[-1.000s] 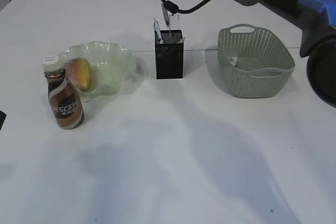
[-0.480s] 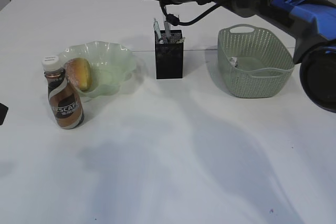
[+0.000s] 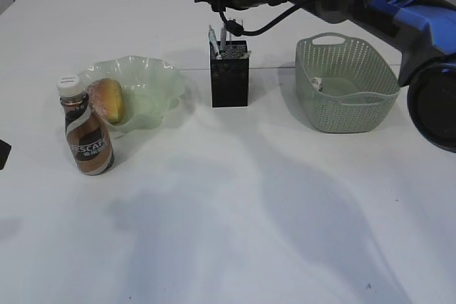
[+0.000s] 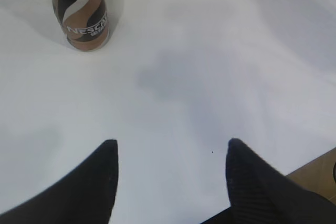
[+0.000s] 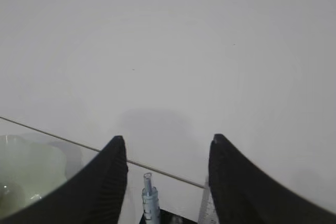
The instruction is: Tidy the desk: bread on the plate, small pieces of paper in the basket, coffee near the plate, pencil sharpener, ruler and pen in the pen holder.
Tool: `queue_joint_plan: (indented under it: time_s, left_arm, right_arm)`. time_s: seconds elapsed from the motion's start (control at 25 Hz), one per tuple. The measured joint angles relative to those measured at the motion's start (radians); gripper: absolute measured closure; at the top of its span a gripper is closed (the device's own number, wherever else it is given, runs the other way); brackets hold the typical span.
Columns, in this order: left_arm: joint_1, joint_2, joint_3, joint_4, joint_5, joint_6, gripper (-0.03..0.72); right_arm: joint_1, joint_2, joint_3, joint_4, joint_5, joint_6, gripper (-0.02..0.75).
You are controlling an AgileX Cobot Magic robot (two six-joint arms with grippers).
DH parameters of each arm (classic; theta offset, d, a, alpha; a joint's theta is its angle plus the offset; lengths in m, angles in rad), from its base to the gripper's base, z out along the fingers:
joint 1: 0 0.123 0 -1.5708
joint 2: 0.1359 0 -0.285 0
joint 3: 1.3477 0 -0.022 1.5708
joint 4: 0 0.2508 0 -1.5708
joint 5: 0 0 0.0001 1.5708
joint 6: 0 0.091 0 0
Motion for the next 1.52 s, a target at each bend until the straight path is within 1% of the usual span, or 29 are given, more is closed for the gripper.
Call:
queue_joint_plan:
  time_s: [0.16, 0.48, 0.68, 0.72, 0.8, 0.84, 0.88, 1.0, 1.08, 1.2, 1.32, 1.4, 1.44, 1.52]
  left_arm:
    - [0.000, 0.000, 0.000, 0.000, 0.000, 0.000, 0.232]
    - [0.000, 0.000, 0.000, 0.000, 0.000, 0.000, 0.232]
    - [0.000, 0.000, 0.000, 0.000, 0.000, 0.000, 0.232]
    - [0.000, 0.000, 0.000, 0.000, 0.000, 0.000, 0.232]
    - [0.000, 0.000, 0.000, 0.000, 0.000, 0.000, 0.233]
    - [0.000, 0.000, 0.000, 0.000, 0.003, 0.000, 0.232]
    - [0.000, 0.000, 0.000, 0.000, 0.008, 0.000, 0.232]
    - [0.000, 0.000, 0.000, 0.000, 0.019, 0.000, 0.232]
    - [0.000, 0.000, 0.000, 0.000, 0.019, 0.000, 0.232]
    - [0.000, 0.000, 0.000, 0.000, 0.019, 0.000, 0.232]
    - [0.000, 0.000, 0.000, 0.000, 0.023, 0.000, 0.233]
    - [0.000, 0.000, 0.000, 0.000, 0.031, 0.000, 0.232]
    - [0.000, 0.000, 0.000, 0.000, 0.039, 0.000, 0.233]
    - [0.000, 0.000, 0.000, -0.004, 0.057, 0.000, 0.232]
  right_arm:
    - [0.000, 0.000, 0.000, 0.001, 0.004, 0.000, 0.297]
    - [0.000, -0.073, 0.000, 0.006, 0.058, 0.000, 0.297]
    - [0.000, -0.188, 0.000, 0.006, 0.185, 0.000, 0.297]
    - [0.000, -0.220, 0.000, 0.006, 0.234, 0.000, 0.302]
    - [0.000, -0.264, 0.000, 0.004, 0.306, 0.000, 0.331]
    - [0.000, -0.268, 0.000, 0.004, 0.312, 0.000, 0.339]
    - [0.000, -0.308, 0.000, 0.004, 0.369, 0.000, 0.398]
    - [0.000, -0.378, 0.000, 0.004, 0.447, -0.015, 0.514]
    - [0.000, -0.417, 0.000, 0.007, 0.491, -0.024, 0.545]
    - [0.000, -0.495, 0.000, 0.013, 0.588, -0.032, 0.562]
    - [0.000, -0.562, 0.000, 0.027, 0.683, -0.041, 0.559]
    - [0.000, -0.595, -0.002, 0.042, 0.754, -0.048, 0.533]
    - [0.000, -0.621, 0.003, 0.067, 0.800, -0.054, 0.473]
    - [0.000, -0.652, 0.027, 0.094, 0.824, -0.059, 0.406]
